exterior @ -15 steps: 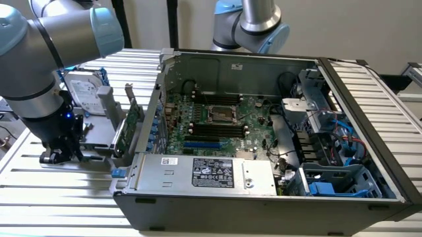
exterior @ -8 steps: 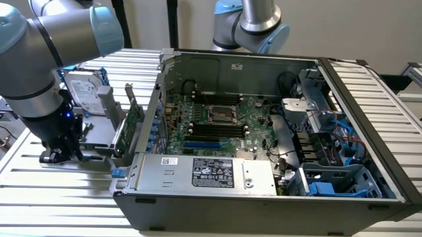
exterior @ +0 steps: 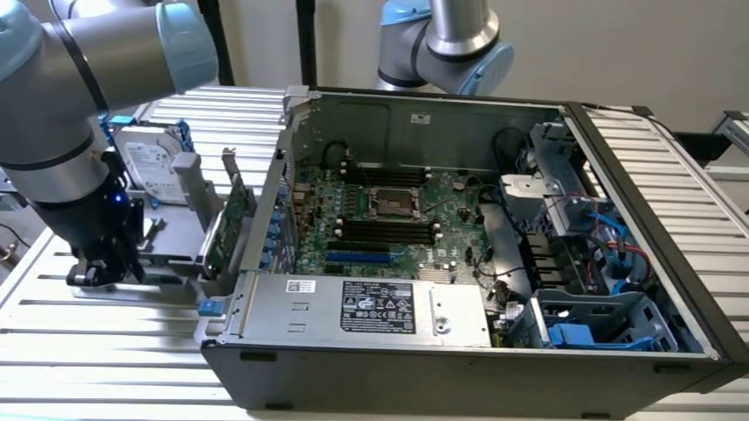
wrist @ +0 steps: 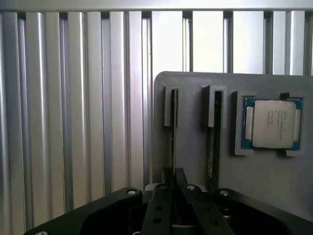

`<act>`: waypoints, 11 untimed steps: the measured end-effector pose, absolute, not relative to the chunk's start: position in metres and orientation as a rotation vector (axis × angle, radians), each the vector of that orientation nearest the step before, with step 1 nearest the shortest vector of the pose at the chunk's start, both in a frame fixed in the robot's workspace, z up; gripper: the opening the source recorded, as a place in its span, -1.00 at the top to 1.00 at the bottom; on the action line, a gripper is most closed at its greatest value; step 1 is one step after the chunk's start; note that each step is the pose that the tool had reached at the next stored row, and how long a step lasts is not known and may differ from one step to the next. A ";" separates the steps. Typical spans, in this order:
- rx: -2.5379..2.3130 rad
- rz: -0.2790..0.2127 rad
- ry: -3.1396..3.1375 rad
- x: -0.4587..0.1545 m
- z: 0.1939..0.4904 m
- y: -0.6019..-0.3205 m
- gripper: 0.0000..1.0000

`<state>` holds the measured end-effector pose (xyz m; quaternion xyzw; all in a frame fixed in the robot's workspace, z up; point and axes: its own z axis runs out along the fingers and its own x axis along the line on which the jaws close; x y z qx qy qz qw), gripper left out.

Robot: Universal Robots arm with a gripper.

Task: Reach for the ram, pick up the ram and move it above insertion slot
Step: 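Pick up the ram and move it above insertion slot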

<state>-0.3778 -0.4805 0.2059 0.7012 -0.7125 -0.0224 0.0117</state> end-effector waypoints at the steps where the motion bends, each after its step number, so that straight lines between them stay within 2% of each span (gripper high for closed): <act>1: 2.189 -0.070 -2.219 -0.378 0.208 -0.480 0.73; 11: 2.217 -0.069 -2.191 -0.378 0.235 -0.480 0.73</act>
